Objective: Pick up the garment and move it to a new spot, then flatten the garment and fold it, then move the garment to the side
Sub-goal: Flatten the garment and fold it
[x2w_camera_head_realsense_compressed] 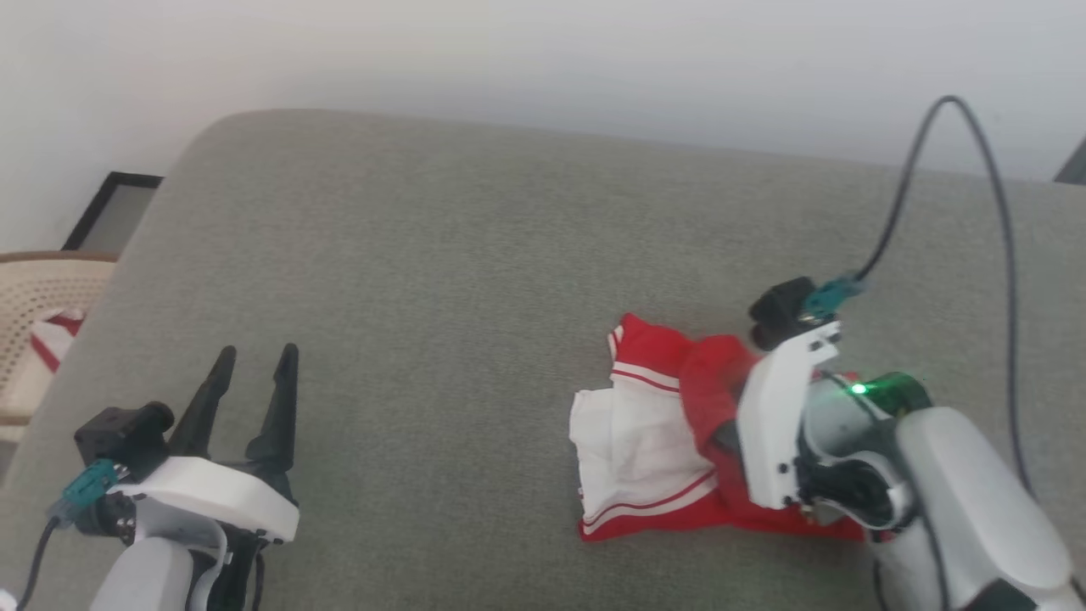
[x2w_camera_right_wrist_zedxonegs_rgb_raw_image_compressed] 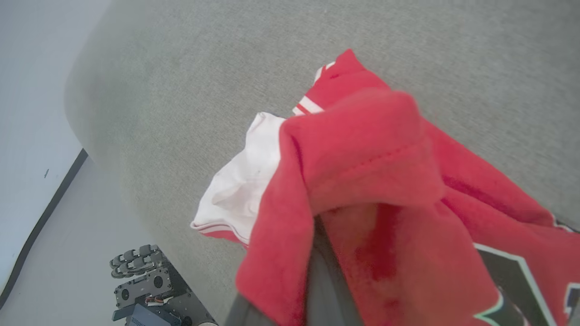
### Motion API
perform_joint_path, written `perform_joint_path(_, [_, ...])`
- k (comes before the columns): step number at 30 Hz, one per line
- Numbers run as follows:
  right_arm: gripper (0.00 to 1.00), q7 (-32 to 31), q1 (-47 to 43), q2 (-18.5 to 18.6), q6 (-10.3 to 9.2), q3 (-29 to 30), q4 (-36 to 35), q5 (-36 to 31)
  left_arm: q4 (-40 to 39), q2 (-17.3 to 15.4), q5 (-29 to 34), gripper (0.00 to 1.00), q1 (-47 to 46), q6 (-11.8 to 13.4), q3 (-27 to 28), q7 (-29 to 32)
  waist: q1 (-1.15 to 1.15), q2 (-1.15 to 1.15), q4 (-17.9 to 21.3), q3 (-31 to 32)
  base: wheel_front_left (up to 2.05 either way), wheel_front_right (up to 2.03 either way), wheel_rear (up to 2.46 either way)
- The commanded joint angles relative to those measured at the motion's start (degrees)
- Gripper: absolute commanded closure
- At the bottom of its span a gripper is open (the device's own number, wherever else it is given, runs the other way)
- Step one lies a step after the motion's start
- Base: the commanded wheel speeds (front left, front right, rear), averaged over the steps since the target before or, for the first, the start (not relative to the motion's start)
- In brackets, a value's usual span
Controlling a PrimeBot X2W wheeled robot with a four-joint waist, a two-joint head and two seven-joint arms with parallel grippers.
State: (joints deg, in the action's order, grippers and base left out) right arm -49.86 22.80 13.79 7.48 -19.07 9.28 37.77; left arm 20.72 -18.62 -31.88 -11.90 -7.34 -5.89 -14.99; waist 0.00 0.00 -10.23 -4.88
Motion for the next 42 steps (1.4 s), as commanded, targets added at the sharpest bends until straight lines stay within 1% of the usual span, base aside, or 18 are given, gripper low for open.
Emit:
perform_joint_path(1, [1.00,1.2,1.2,-0.9,0.03,-0.9,1.6,-0.6,0.3,0.2,-0.5,0.00,-1.0,-0.2,-0.5,-0.3,0.00,0.00,-1.1,0.3,0.00,0.00,0.00])
perform_joint_path(8, [1.00,5.9,4.9,-2.9,0.03,-4.6,10.3,-3.7,1.2,0.5,-1.1,0.00,-2.6,-0.2,-1.9,-0.2,0.00,0.00,-3.0,0.0,0.00,0.00,0.00])
perform_joint_path(11, [1.00,8.4,6.3,-3.6,0.02,-5.1,14.6,-4.4,1.4,0.5,-1.5,0.00,-2.7,-0.2,-1.9,-0.2,0.00,0.00,-3.2,-0.2,0.00,0.00,0.00])
perform_joint_path(12, [0.98,9.1,6.6,-4.0,0.02,-5.2,16.1,-4.6,1.5,0.5,-1.6,0.00,-2.7,-0.2,-1.8,-0.2,0.00,0.00,-3.2,-0.2,0.00,0.00,0.00])
perform_joint_path(13, [0.87,10.0,7.1,-4.3,0.03,-5.5,17.3,-4.9,1.4,0.5,-1.8,0.00,-2.8,-0.2,-1.7,-0.2,0.00,0.00,-3.1,-0.3,0.00,0.00,0.00])
perform_joint_path(14, [0.73,11.1,7.7,-4.7,0.03,-5.5,18.7,-5.2,1.5,0.5,-1.8,0.00,-2.7,-0.2,-1.5,-0.2,0.00,0.00,-3.0,-0.3,0.00,0.00,0.00])
perform_joint_path(15, [0.68,12.0,8.2,-5.1,0.03,-5.8,20.0,-5.5,1.5,0.4,-1.9,0.00,-2.7,-0.2,-1.3,-0.2,0.00,0.00,-2.8,-0.4,0.00,0.00,0.00])
perform_joint_path(16, [0.51,12.8,8.6,-5.4,0.03,-6.1,21.1,-5.6,1.4,0.4,-1.9,0.00,-2.6,-0.2,-1.3,-0.2,0.00,0.00,-2.6,-0.4,0.00,0.00,0.00])
perform_joint_path(17, [0.00,13.4,9.0,-5.7,0.03,-6.5,22.1,-5.4,1.3,0.4,-1.9,0.00,-2.6,-0.2,-1.1,-0.2,0.00,0.00,-2.4,-0.4,0.00,0.00,0.00])
perform_joint_path(20, [0.00,15.0,10.5,-6.4,0.03,-7.7,23.2,-3.9,1.0,0.0,-1.9,0.00,-2.4,-0.2,-0.6,-0.2,0.00,0.00,-1.6,-0.5,0.00,0.00,0.00])
perform_joint_path(24, [0.00,16.3,11.6,-5.5,0.02,-9.1,22.5,-2.5,0.6,-0.4,-2.0,0.00,-1.9,-0.2,-0.1,-0.3,0.00,0.00,-0.5,-0.5,0.00,0.00,0.00])
perform_joint_path(25, [0.00,17.6,12.1,-4.8,0.03,-9.4,21.5,-1.5,0.5,-0.7,-2.0,0.00,-1.6,-0.2,0.2,-0.3,0.00,0.00,0.3,-0.3,0.00,0.00,0.00])
perform_joint_path(26, [0.00,17.6,12.1,-4.8,0.03,-9.4,21.5,-1.5,0.5,-0.7,-2.0,0.00,-1.6,-0.2,0.2,-0.3,0.00,0.00,0.3,-0.3,0.00,0.00,0.00])
perform_joint_path(30, [0.00,20.3,12.5,-2.2,0.02,-9.3,19.2,-0.8,0.1,-1.3,-1.8,0.00,-0.8,-0.2,1.1,-0.2,0.00,0.00,2.2,0.1,0.00,0.00,0.00])
perform_joint_path(35, [0.00,25.0,10.7,1.1,0.03,-6.5,16.3,-0.7,-0.6,-2.1,-1.5,0.00,0.8,-0.2,2.6,-0.2,0.00,0.00,4.8,0.9,0.00,0.00,0.00])
perform_joint_path(42, [0.00,30.7,7.0,4.8,0.03,0.1,13.0,-1.5,-1.7,-2.8,-0.8,0.00,3.0,-0.2,4.4,-0.3,0.00,0.00,8.0,1.9,0.00,0.00,0.00])
